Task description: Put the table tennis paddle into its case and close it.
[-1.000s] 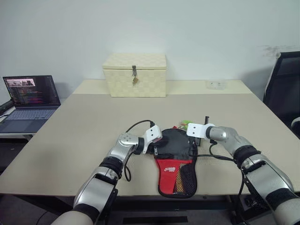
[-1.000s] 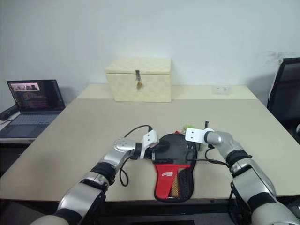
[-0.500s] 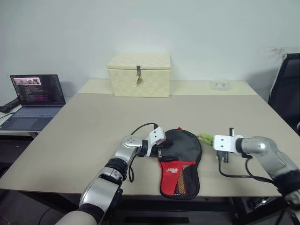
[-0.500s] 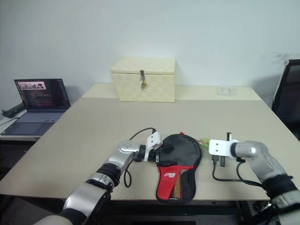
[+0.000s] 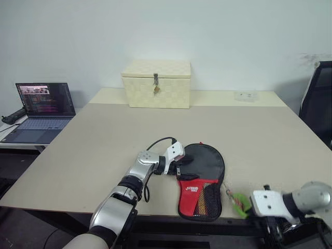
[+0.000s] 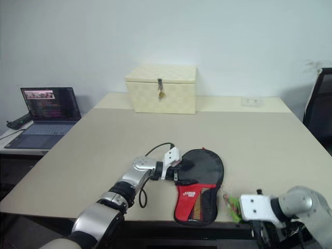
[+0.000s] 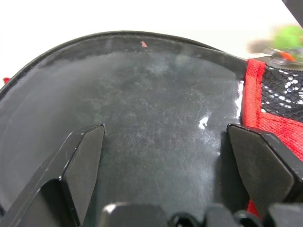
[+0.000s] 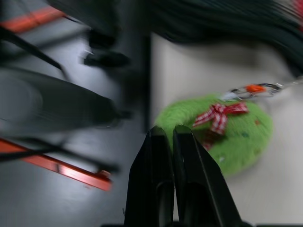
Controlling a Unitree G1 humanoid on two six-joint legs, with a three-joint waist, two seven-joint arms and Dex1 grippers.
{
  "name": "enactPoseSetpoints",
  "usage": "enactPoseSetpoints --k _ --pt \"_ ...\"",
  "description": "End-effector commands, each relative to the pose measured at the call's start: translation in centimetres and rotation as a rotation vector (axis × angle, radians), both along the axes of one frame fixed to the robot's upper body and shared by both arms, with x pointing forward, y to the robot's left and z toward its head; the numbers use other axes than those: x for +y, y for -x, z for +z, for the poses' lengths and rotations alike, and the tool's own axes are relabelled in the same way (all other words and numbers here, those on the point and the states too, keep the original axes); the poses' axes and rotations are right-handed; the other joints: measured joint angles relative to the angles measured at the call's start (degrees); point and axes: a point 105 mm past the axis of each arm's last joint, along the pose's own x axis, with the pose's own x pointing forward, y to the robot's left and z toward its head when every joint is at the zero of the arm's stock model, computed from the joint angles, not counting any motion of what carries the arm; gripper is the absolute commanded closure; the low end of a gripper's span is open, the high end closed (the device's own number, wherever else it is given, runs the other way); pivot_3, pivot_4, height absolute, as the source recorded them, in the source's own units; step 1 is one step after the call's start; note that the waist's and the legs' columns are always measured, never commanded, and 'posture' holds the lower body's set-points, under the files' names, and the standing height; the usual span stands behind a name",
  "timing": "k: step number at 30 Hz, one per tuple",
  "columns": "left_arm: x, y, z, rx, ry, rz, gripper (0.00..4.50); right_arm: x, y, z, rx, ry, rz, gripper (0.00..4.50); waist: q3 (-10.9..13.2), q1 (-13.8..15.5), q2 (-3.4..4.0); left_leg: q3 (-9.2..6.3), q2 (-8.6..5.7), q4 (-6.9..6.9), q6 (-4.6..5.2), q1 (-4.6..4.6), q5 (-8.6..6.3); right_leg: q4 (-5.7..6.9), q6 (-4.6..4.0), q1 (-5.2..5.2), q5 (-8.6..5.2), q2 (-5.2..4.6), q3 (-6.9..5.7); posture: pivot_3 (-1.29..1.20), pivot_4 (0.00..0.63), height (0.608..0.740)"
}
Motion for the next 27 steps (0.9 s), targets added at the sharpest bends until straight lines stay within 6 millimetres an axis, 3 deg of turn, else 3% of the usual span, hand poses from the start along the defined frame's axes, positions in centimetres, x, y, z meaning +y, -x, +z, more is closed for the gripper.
enactPoseSetpoints --k 1,4,8,10,15,19,23,27 --pt "0.0 0.9 -2.2 0.052 -0.066 -0.021 0.00 1.4 3.6 -0.2 0.127 -0.014 0.083 4.48 0.00 0.09 0.00 -0.01 0.00 0.00 -0.01 0.04 -0.01 -0.04 0.04 0.08 -0.02 -0.01 -0.01 0.00 0.150 0.740" --pt "-0.2 0.8 -2.2 0.048 -0.069 -0.019 0.00 2.5 6.1 0.1 0.219 -0.043 0.124 4.48 -0.02 0.24 -0.02 -0.05 -0.02 0.00 -0.02 0.04 -0.01 -0.13 0.10 0.14 -0.06 -0.04 -0.06 0.00 0.150 0.740" --pt "-0.3 0.7 -2.2 0.043 -0.070 -0.016 0.00 3.8 7.6 0.4 0.257 -0.080 0.166 4.48 -0.05 0.26 -0.07 -0.05 -0.01 -0.02 -0.06 0.04 -0.04 -0.19 0.11 0.16 -0.06 -0.04 -0.06 0.00 0.150 0.740" --pt "-0.4 0.7 -2.1 0.041 -0.070 -0.016 0.00 4.2 7.0 0.5 0.230 -0.094 0.154 4.48 -0.05 0.24 -0.10 -0.04 -0.02 -0.01 -0.06 0.05 -0.04 -0.20 0.11 0.16 -0.06 -0.04 -0.05 0.00 0.150 0.740" --pt "-0.5 0.6 -2.0 0.030 -0.063 -0.010 0.00 3.8 3.0 1.0 0.118 -0.108 0.016 4.48 -0.04 0.10 -0.13 -0.01 0.00 0.01 -0.06 0.07 -0.04 -0.20 0.11 0.16 -0.06 -0.04 -0.02 0.00 0.150 0.740" --pt "-0.5 0.5 -1.9 0.024 -0.054 -0.003 0.00 3.5 1.8 2.1 0.137 -0.137 -0.052 3.10 -0.05 0.07 -0.13 -0.01 0.02 0.04 -0.06 0.09 -0.04 -0.18 0.12 0.18 -0.06 -0.04 -0.01 0.00 0.150 0.740" --pt "-0.2 0.3 -0.9 -0.001 -0.011 -0.003 0.00 3.4 0.6 5.2 0.205 -0.285 -0.198 1.75 -0.04 -0.05 -0.14 0.02 0.04 0.05 -0.06 0.11 -0.04 -0.13 0.12 0.17 -0.06 -0.03 0.03 0.00 0.150 0.740" --pt "0.6 0.1 1.2 -0.036 0.070 0.002 0.00 1.6 -3.6 6.9 0.086 -0.386 -0.397 1.75 0.01 -0.12 -0.22 -0.01 0.07 0.01 -0.06 0.09 -0.04 -0.14 0.10 0.12 -0.05 -0.03 0.05 0.00 0.150 0.740"
